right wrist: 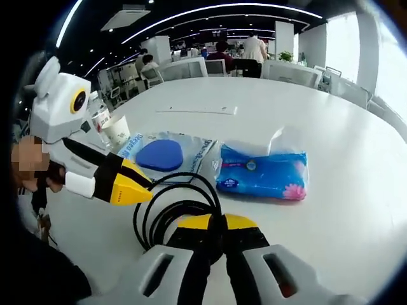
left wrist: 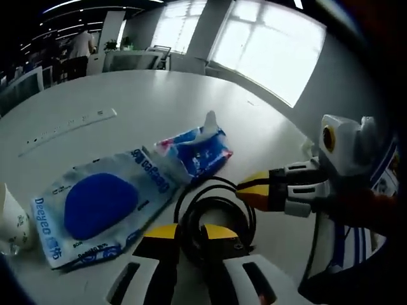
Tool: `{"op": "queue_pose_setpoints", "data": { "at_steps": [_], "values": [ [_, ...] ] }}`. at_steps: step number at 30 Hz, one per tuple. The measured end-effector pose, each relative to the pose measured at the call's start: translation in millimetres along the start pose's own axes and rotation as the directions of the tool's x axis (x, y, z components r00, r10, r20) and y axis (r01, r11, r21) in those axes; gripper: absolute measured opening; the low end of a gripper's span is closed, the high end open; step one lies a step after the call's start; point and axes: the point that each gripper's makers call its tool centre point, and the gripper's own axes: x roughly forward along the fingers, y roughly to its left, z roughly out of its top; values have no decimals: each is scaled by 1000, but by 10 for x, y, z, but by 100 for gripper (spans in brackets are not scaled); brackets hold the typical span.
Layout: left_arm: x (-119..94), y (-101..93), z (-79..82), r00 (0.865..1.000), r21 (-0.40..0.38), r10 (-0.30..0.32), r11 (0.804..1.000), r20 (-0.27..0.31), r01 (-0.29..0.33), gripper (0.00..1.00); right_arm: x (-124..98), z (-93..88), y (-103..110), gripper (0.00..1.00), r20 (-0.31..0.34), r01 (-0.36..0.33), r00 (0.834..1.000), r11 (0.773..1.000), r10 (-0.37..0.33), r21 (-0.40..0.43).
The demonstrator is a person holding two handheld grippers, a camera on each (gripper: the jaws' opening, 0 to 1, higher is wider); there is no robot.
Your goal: Arrange the tabletop items into an orderly group along one side of the table until the central work area is clear of visible clutter.
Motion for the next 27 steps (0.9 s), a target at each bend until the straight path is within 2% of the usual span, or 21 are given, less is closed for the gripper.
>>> {"op": "queue_pose_setpoints", "data": {
  "at_steps": [7,15,22,27],
  "values": [
    [126,48,-90,999,-8,-11,1000,-37,11,11,103,-122,-33,1,-30,-1,1000,1000,2,31],
    [212,50,-161,998,-13,-17,1000,-66,16,11,129,-170,-68,1,-51,-6,999,998,9,61],
    [237,21,-200,997,-5,-16,1000,-79,16,11,176,-217,-79,1,-30,-14,999,993,17,116],
    [243,26,-205,997,-13,-18,1000,-77,17,9,181,-221,-76,1,-6,-16,1000,993,17,114]
  ]
}}
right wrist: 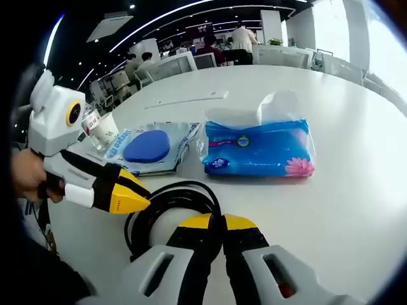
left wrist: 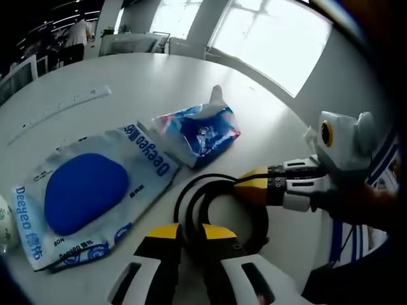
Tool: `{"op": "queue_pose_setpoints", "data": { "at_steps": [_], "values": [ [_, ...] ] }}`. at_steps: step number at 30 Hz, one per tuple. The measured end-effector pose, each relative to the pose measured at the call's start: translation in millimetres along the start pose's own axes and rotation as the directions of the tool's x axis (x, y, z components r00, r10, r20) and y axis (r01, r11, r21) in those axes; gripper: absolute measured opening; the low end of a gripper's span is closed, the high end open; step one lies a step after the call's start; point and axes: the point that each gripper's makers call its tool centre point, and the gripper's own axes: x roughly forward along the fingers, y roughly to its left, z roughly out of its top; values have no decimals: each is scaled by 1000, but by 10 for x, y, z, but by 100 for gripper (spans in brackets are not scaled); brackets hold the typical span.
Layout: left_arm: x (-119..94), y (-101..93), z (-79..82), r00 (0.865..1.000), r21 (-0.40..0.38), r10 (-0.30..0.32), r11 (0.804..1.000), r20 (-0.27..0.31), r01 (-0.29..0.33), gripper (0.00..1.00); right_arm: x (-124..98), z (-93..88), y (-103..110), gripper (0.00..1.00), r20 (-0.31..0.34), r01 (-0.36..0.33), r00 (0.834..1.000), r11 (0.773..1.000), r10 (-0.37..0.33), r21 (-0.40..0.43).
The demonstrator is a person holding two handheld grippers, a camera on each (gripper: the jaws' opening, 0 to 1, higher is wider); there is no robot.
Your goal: Arrange the tabletop items into an orderly group along one side of the table until the central work area is clear of visible clutter.
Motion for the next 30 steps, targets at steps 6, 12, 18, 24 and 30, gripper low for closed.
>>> {"op": "queue_pose_setpoints", "data": {
  "at_steps": [6,12,18,24,30],
  "values": [
    [-26,-20,28,1000,-12,-14,1000,12,14,14,-14,-10,-4,2,-31,2,1000,1000,-2,-15],
    [-129,-101,96,998,-1,-35,999,52,35,18,-57,4,14,10,-68,3,998,998,-7,-61],
    [-300,-132,123,994,19,-34,999,105,32,21,-181,78,132,17,-46,-13,999,998,10,-58],
    [-507,-83,63,988,-18,-17,1000,156,20,27,-271,108,227,31,-32,-26,999,997,24,-79],
    [-754,-74,20,978,-38,-13,999,207,22,35,-377,165,353,41,-7,-41,999,996,40,-80]
  ]
}}
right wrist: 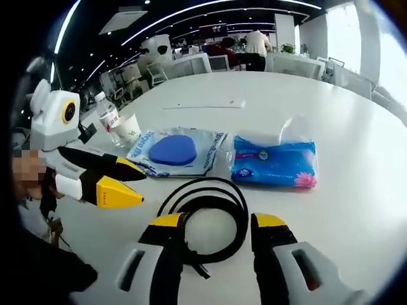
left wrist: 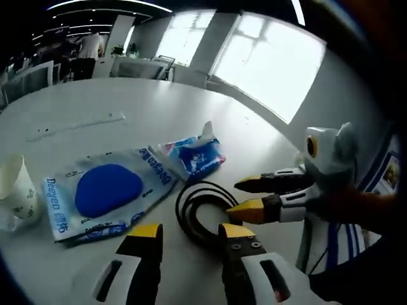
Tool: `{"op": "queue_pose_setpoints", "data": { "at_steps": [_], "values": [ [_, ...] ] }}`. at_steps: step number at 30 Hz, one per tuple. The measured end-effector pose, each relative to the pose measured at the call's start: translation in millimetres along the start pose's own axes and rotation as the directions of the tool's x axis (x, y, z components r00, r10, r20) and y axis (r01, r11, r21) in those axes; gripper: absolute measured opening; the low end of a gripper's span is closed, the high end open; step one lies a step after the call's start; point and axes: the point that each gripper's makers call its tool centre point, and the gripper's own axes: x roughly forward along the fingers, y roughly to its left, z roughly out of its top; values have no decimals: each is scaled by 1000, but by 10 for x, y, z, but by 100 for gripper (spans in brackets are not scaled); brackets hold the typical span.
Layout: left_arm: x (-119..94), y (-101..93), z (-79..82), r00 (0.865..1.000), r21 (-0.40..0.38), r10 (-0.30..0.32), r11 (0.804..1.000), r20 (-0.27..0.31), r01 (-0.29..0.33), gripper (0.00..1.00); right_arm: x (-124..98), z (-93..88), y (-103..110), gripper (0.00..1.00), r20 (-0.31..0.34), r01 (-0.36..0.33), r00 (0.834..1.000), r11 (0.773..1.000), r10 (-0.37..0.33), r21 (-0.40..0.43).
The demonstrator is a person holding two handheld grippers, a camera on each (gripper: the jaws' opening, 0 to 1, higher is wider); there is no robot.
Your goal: Arrange the tabletop items into an orderly group along one side of the table until the central work area is clear of visible clutter.
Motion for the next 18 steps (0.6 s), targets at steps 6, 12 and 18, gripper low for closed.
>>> {"op": "queue_pose_setpoints", "data": {
  "at_steps": [6,12,18],
  "values": [
    [-331,138,-18,999,-19,34,999,33,-33,43,-148,93,135,53,28,-18,999,1000,19,-15],
    [-686,341,-99,994,-4,96,995,52,-96,50,-231,98,193,66,47,-33,998,998,35,-55],
    [-1051,513,-198,983,19,169,985,76,-171,54,-365,93,211,78,68,-45,996,997,49,-70]
  ]
}}
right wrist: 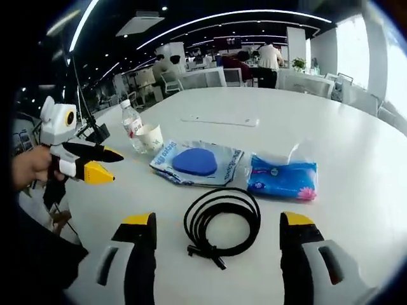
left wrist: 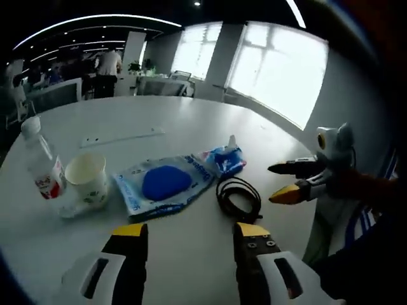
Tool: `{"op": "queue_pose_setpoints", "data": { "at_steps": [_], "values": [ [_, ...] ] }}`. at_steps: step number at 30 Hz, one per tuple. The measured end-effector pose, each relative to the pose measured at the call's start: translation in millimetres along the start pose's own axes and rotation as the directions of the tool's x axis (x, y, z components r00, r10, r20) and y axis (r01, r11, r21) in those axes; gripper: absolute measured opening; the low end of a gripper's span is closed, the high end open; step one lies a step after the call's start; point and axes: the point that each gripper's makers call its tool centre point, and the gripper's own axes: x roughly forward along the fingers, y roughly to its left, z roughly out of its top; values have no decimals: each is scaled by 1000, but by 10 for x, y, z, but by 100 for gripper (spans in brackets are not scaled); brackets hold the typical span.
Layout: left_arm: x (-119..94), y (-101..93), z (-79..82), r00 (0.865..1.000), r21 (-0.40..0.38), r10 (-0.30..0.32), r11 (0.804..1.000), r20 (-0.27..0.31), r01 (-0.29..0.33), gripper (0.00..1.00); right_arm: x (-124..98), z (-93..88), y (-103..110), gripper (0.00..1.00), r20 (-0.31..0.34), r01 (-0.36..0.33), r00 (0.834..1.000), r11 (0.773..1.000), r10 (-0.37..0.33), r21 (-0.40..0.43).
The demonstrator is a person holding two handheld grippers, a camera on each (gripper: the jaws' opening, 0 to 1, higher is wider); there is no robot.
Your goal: Arrange the tabletop items into an orderly group along one side of the table until the central work area is clear of visible clutter.
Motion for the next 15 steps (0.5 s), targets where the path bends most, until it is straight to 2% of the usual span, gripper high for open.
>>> {"op": "queue_pose_setpoints", "data": {
  "at_steps": [2,9,12,15],
  "values": [
    [-108,99,-77,1000,8,20,1000,-2,-20,56,-35,-1,-2,81,6,-1,1000,1000,1,-1],
    [-492,365,-173,997,-34,76,997,11,-76,65,-225,13,-69,92,34,-1,999,1000,1,3],
    [-611,397,-199,997,-27,82,996,0,-82,67,-319,77,-73,98,61,-9,998,1000,8,18],
    [-762,427,-204,995,-37,95,995,-1,-95,73,-374,80,-62,99,51,-10,999,1000,11,-13]
  ]
}}
